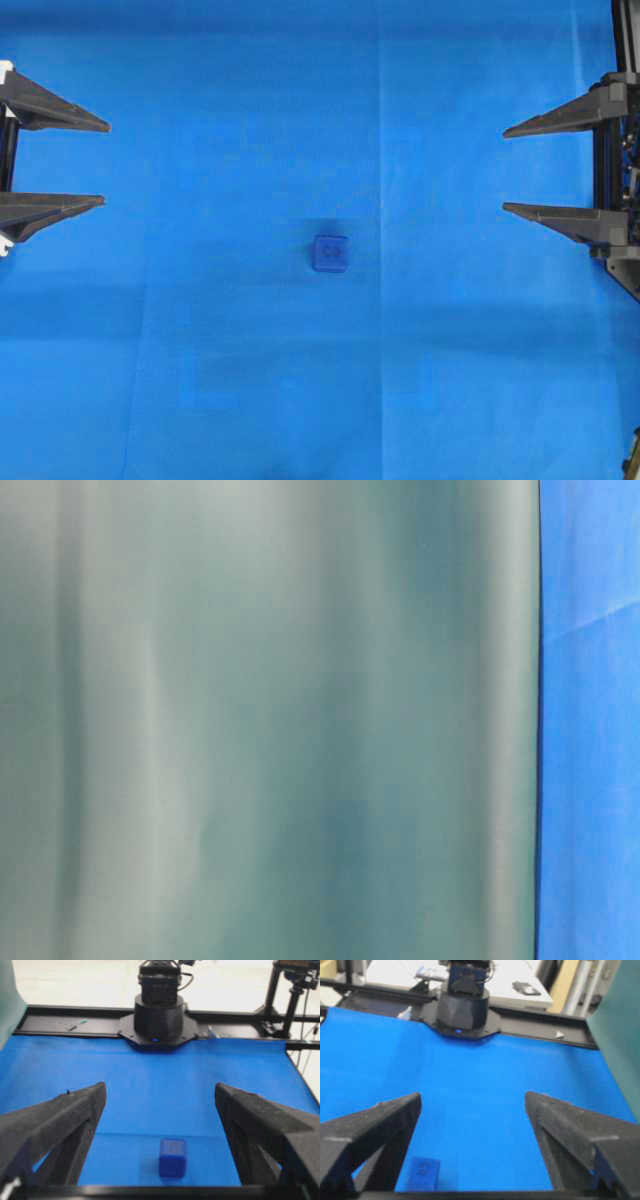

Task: Handover the blue block to the right arm after grasping it with the left arm, then place it in the designated position.
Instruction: 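Open both grippers wide at their start positions, then move the open left gripper over the blue cube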

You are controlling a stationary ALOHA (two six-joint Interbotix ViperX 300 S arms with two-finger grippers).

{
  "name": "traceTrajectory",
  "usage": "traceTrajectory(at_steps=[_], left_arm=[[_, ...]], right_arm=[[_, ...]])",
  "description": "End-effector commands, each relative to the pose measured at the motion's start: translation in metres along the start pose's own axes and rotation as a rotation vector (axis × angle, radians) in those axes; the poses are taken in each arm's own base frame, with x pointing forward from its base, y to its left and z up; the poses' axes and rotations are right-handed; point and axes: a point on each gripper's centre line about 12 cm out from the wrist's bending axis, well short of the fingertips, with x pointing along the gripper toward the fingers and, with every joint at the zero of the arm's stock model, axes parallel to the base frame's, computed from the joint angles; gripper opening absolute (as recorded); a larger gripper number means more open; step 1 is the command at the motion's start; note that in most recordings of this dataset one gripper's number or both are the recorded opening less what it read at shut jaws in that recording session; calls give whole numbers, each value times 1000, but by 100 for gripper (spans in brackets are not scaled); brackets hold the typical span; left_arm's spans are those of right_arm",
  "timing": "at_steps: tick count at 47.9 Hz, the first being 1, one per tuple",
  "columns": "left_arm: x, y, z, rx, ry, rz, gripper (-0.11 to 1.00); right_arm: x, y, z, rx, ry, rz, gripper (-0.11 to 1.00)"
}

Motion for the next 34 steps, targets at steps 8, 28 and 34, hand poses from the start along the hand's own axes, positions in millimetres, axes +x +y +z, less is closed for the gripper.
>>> traceTrajectory(at_steps=[8,28,34], left_arm=[[10,0,6,3,-17,1,93],[87,1,-10,13,48,0,93],[116,1,-13,10,74,1,93]], right_arm=[[5,-1,8,4,-31,-3,97],[6,-4,9,4,-36,-17,97],[6,-4,9,4,-36,-17,97]])
